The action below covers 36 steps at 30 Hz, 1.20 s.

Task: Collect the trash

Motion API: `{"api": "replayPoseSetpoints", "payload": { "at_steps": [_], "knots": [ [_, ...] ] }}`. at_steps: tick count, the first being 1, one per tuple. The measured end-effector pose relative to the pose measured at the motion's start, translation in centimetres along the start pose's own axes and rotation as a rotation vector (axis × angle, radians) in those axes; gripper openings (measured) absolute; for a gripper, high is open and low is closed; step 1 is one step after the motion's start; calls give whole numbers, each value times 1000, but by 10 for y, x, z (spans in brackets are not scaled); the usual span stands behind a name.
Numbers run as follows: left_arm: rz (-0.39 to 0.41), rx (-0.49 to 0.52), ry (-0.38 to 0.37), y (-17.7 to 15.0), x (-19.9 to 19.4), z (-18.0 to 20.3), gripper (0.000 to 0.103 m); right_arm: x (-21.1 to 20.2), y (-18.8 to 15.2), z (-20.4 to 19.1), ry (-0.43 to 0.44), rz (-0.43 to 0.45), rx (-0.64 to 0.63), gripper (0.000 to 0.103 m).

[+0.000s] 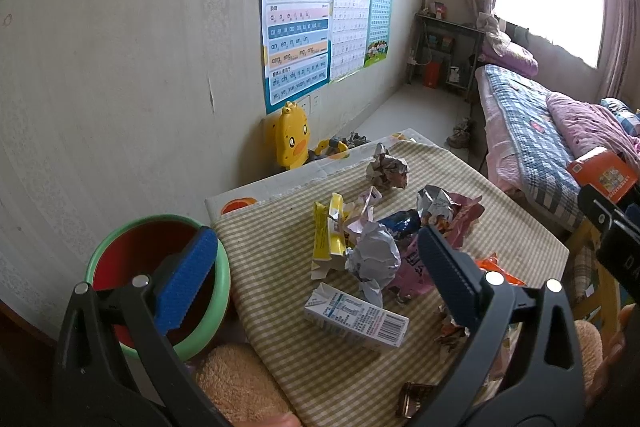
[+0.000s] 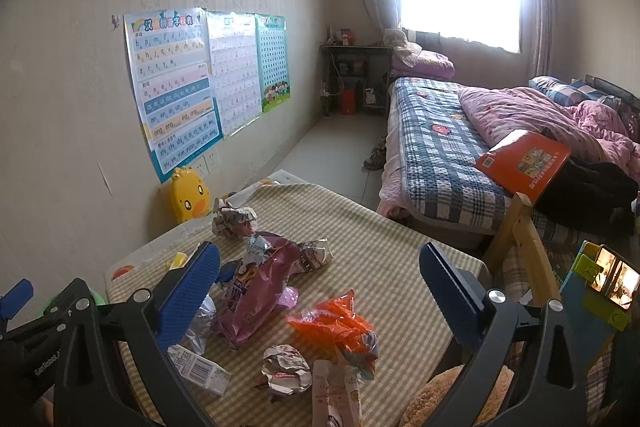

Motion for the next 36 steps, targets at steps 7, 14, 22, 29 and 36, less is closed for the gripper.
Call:
{"api": "replayPoseSetpoints", "payload": {
  "at_steps": [7, 14, 22, 29, 36],
  "knots": [
    [0, -1, 0, 0, 0, -1, 98, 0, 0, 0, 0, -1, -1, 95],
    [-10, 0, 2, -3, 5, 0, 98, 5, -5, 1, 2, -13, -6, 95],
    [-22, 17, 18, -2, 6, 4, 98, 72, -48, 3, -44, -252, -85, 95],
    [-27, 24, 24, 0, 5, 5, 98, 123, -105, 8, -79, -474, -146, 95],
    [-42, 15, 13, -1, 7, 2, 98, 138, -126, 4, -11, -601, -164, 95]
  ]
}}
Point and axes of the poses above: each gripper's, at about its wrist camera, not at the fingertips, and x roughly the way its jaws point, z to its right, y to its top, the point moved 1 cm from there along x, roughly the way its jaws point, and after that the axes turned 11 degrees about -y, right-handed, at the moved point
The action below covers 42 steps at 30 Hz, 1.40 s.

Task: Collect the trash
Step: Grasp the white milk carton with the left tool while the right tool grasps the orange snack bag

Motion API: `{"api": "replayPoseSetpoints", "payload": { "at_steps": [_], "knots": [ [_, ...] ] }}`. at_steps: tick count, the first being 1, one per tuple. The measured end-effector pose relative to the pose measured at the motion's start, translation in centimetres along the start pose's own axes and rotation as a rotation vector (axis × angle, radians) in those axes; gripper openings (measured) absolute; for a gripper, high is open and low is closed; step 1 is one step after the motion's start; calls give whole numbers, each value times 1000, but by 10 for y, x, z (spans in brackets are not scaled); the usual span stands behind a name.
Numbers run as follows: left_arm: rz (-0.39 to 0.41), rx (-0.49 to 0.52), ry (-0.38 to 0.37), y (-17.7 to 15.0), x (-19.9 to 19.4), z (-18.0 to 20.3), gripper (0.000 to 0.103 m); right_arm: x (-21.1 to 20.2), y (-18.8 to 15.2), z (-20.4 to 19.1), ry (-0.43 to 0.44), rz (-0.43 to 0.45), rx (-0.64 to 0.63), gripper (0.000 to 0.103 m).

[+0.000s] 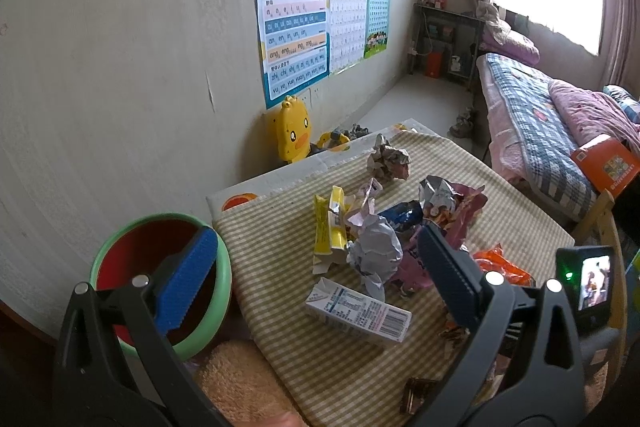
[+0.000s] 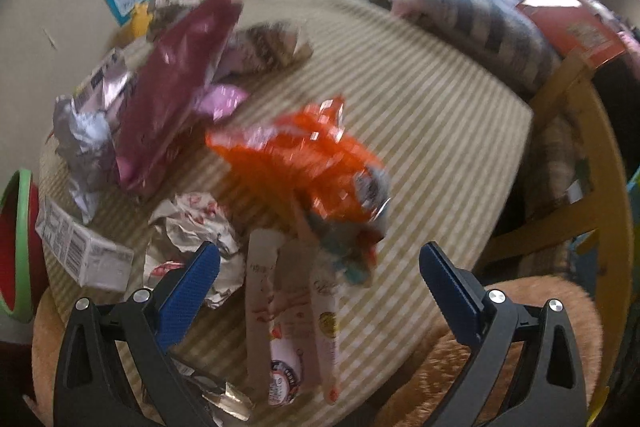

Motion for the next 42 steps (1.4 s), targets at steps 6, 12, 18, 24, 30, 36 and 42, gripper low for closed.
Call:
{"api": "replayPoseSetpoints", "payload": {
  "at_steps": [6, 12, 18, 24, 30, 36, 42],
  "knots": [
    [-62, -55, -27, -10, 18, -11, 98, -1, -5, 2, 74, -33, 24, 56],
    [-201, -69, -127, -32, 51, -8, 98, -5, -5, 5, 162, -42, 59, 18],
    [-355, -96, -171, -59, 88, 2, 97, -9, -3, 11, 202, -33, 87, 18],
    [-434, -232, -109, -67, 120, -10, 97, -12, 2, 13, 216, 4, 87, 20],
    [-503, -330, -98, -76, 146, -14, 97, -15, 5, 13, 214, 35, 79, 58],
    [-521, -420, -151, -87, 155, -24, 86, -15, 8, 24, 214, 51, 122, 60],
    [-510, -400, -211, -84, 142, -22, 59, -13, 12, 25, 198, 58, 125, 60]
  ]
}}
Point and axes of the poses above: each gripper's, at about its wrist camera, not at the fingertips, and x roughly the way its jaws point, z to its right, y to its top, the point moved 1 cm from there along x, roughly the way its jaws point, and after that the axes turned 11 degrees about -y, right-handed, at the moved point
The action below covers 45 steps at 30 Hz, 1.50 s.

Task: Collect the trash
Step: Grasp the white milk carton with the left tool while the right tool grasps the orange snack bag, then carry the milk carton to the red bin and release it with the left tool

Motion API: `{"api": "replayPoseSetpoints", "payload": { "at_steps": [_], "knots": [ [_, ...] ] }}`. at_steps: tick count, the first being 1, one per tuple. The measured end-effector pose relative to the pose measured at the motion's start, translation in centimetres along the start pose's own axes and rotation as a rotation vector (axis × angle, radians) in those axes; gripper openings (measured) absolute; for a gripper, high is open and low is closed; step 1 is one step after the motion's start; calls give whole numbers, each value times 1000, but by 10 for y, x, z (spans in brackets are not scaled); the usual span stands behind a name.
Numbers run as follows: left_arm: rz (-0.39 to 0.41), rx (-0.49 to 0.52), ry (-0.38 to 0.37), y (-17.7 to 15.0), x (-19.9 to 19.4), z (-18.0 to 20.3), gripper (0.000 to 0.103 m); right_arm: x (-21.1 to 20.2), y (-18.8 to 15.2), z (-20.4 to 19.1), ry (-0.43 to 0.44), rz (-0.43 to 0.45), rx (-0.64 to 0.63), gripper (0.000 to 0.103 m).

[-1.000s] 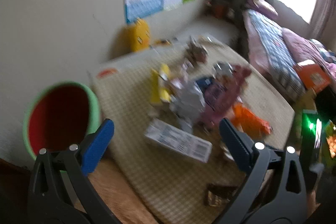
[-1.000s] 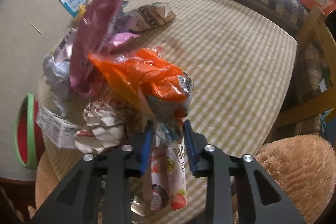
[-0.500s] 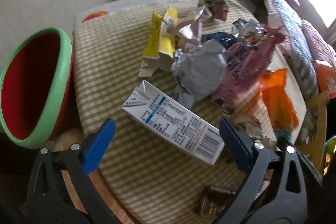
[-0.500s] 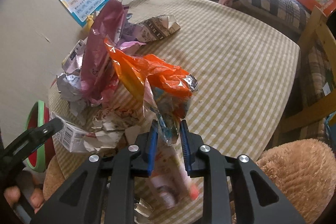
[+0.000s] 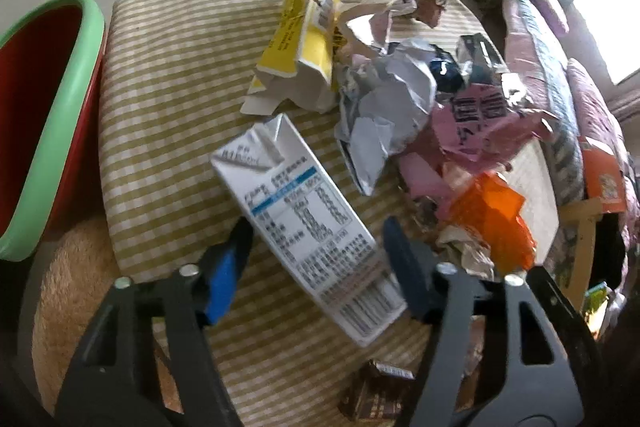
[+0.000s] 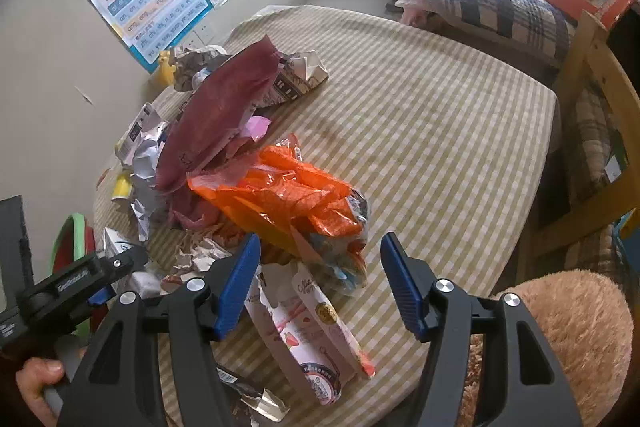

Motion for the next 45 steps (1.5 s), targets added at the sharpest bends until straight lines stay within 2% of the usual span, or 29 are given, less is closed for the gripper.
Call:
{"api": "replayPoseSetpoints", "payload": {
  "at_steps": [2, 3, 4, 8, 9, 10, 12, 13, 16, 24, 29, 39, 45],
  "knots": [
    [-4, 13, -21, -3, -6, 0, 51, 0, 5, -6, -23, 15, -34, 63],
    [-5, 25, -25, -5, -11, 1, 49, 0, 7, -7, -32, 22, -47, 73],
    [-4, 38, -23, -5, -12, -1, 45, 1, 9, -12, -48, 26, -78, 79],
    [9, 95, 6, -14, -25, -1, 42, 17, 16, -35, -153, 35, -258, 79],
    [13, 99, 9, -16, -28, -2, 42, 22, 15, -39, -175, 30, -294, 76],
    [17, 102, 10, -16, -29, -3, 41, 31, 13, -44, -187, 8, -333, 63],
    [32, 122, 22, -14, -32, -1, 41, 39, 10, -46, -190, -11, -358, 57],
    [41, 134, 28, -14, -35, 0, 41, 38, 9, -47, -190, -2, -361, 48],
    [72, 179, 40, -12, -44, 6, 41, 21, 10, -46, -179, 43, -362, 42],
    [195, 344, 59, -16, -84, 44, 41, -67, 19, -52, -178, 254, -357, 38],
    [239, 383, 35, -16, -102, 58, 41, -105, 20, -60, -164, 338, -357, 38],
    [284, 409, 6, -15, -118, 71, 41, -145, 25, -71, -160, 433, -361, 38],
    [309, 415, 7, -16, -127, 70, 41, -149, 24, -76, -147, 446, -371, 38]
  ]
}}
Point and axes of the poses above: each gripper's, at about its wrist camera, not at the fingertips, and x roughly the way its jaws point, z to its right, y to its top, the point moved 1 cm from there along x, roughly the way its jaws point, and after that the axes turned 11 degrees about -y, right-handed, at the moved point
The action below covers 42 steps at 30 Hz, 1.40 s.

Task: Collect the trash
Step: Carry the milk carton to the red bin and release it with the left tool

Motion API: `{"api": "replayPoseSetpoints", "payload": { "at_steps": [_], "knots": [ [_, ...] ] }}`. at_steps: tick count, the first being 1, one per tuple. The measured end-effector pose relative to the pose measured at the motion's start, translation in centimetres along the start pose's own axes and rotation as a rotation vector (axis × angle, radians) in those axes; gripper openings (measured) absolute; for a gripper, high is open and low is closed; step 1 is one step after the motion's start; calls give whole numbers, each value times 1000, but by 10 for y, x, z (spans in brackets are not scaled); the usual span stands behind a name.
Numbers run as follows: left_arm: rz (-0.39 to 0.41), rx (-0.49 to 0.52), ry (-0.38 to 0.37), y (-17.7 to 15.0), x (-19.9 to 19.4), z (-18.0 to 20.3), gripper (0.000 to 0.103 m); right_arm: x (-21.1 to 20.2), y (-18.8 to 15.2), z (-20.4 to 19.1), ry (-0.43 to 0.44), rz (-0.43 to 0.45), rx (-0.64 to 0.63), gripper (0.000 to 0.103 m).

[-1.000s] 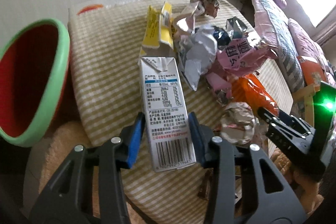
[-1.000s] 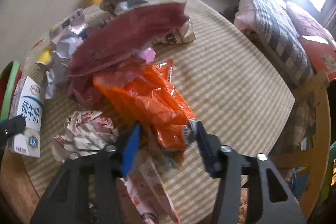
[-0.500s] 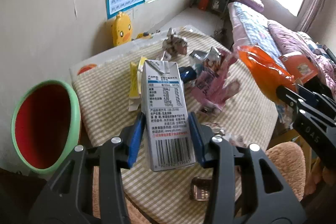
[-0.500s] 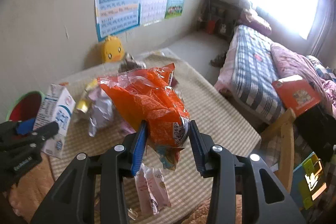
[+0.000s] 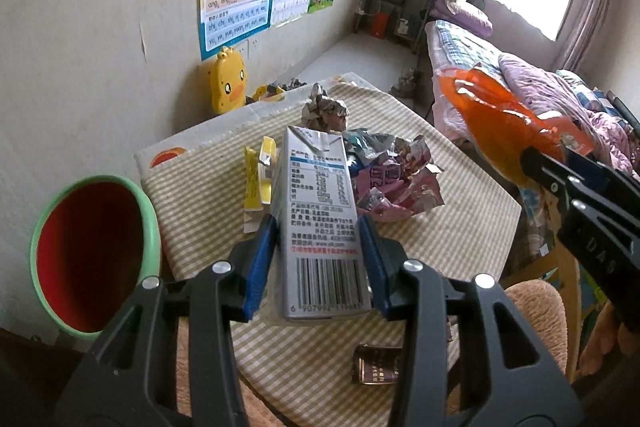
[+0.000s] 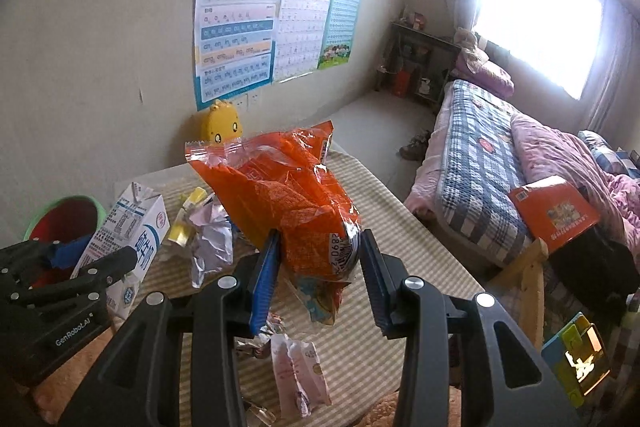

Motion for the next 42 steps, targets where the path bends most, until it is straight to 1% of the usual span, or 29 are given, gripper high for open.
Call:
{"api": "replayPoseSetpoints", "payload": {
  "at_steps": [5, 11, 15, 19, 23, 26, 29, 33, 36, 38, 42],
  "knots": [
    [25, 15, 23, 3, -7, -4, 41, 3, -4, -7, 42, -22, 12, 38],
    [57, -4, 39, 3, -17, -16, 41, 7, -5, -25, 99, -53, 10, 38],
    [76, -36, 43, 2, -24, -30, 41, 7, -5, -41, 135, -74, 3, 38],
    [93, -82, 55, 0, -32, -55, 41, 9, -5, -62, 179, -102, -9, 38],
    [102, -117, 80, -5, -39, -79, 41, 11, -7, -92, 234, -140, -35, 38],
    [103, -146, 117, -12, -45, -101, 41, 13, -8, -118, 275, -172, -59, 38],
    [92, -178, 177, -22, -51, -132, 41, 18, -9, -150, 340, -214, -80, 38],
    [39, -243, 282, -42, -53, -182, 41, 20, -10, -191, 408, -243, -131, 39],
    [15, -279, 339, -55, -57, -207, 41, 20, -9, -217, 436, -246, -164, 39],
    [5, -294, 361, -62, -58, -217, 41, 22, -7, -233, 451, -249, -181, 39],
    [-6, -325, 375, -68, -57, -232, 41, 25, 1, -264, 480, -260, -203, 41]
  ]
}}
Point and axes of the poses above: each gripper's, at about its wrist camera, not at the fingertips, and x roughly the way its jaws point, z to its right, y to its top, the point moved 1 cm from there along x, roughly the way its jaws point, and after that the axes turned 11 degrees about -y, right-handed, at the moved point
